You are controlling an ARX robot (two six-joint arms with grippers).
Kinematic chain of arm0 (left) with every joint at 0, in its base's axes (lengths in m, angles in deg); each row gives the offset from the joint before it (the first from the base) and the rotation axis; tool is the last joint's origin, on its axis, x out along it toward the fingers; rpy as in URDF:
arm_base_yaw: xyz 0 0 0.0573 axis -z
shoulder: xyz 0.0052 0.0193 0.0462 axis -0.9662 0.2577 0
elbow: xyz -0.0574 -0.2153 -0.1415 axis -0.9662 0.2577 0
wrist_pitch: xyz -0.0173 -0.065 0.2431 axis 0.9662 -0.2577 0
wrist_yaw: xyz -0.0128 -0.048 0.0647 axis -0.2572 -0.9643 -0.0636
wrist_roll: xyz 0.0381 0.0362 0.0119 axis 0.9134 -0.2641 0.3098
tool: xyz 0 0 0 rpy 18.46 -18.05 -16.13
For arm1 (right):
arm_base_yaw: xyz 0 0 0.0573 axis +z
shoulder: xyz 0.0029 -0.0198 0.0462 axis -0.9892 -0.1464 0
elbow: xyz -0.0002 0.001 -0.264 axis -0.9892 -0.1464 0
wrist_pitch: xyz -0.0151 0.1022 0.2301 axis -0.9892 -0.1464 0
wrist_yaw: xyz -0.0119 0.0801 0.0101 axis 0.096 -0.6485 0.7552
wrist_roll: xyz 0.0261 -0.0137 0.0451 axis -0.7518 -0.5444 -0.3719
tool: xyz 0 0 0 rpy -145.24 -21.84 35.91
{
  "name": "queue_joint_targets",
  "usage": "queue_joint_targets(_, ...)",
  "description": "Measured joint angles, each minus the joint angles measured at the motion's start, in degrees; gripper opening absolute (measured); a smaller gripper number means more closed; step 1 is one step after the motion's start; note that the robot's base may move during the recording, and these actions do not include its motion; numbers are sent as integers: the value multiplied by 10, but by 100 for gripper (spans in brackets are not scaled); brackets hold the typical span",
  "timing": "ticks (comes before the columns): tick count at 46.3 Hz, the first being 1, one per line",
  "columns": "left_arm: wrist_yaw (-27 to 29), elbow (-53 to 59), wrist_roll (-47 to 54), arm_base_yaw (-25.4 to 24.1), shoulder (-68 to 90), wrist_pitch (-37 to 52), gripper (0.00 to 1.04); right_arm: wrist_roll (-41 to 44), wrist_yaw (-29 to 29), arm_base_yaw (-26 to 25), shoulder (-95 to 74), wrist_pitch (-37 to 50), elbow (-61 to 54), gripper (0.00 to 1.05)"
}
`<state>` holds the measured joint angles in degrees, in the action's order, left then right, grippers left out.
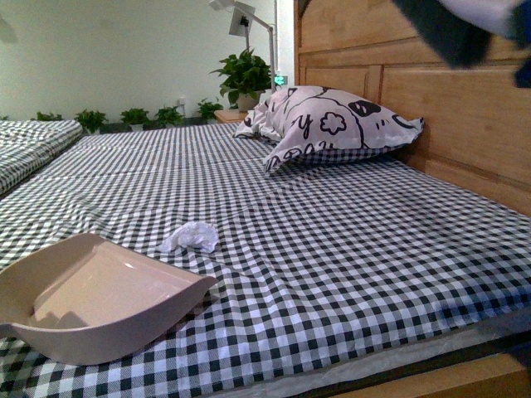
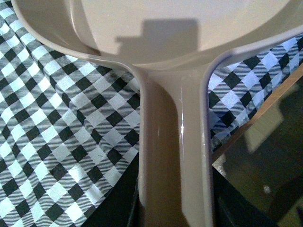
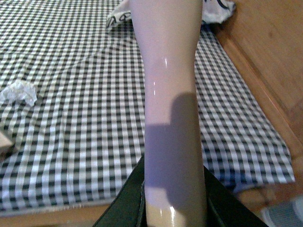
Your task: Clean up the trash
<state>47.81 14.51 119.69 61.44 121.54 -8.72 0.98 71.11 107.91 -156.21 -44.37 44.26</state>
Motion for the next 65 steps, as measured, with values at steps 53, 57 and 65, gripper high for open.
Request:
queue_joint_targets(53, 0, 0, 0, 0, 0, 0, 26, 6, -88, 62, -629, -184, 493, 19)
queue_joint_targets(57, 0, 0, 0, 0, 0, 0, 26, 6, -97, 68, -630, -200, 496, 19)
queue_joint_targets(65, 0, 0, 0, 0, 0, 0, 26, 10, -198, 80, -624, -246, 490, 19)
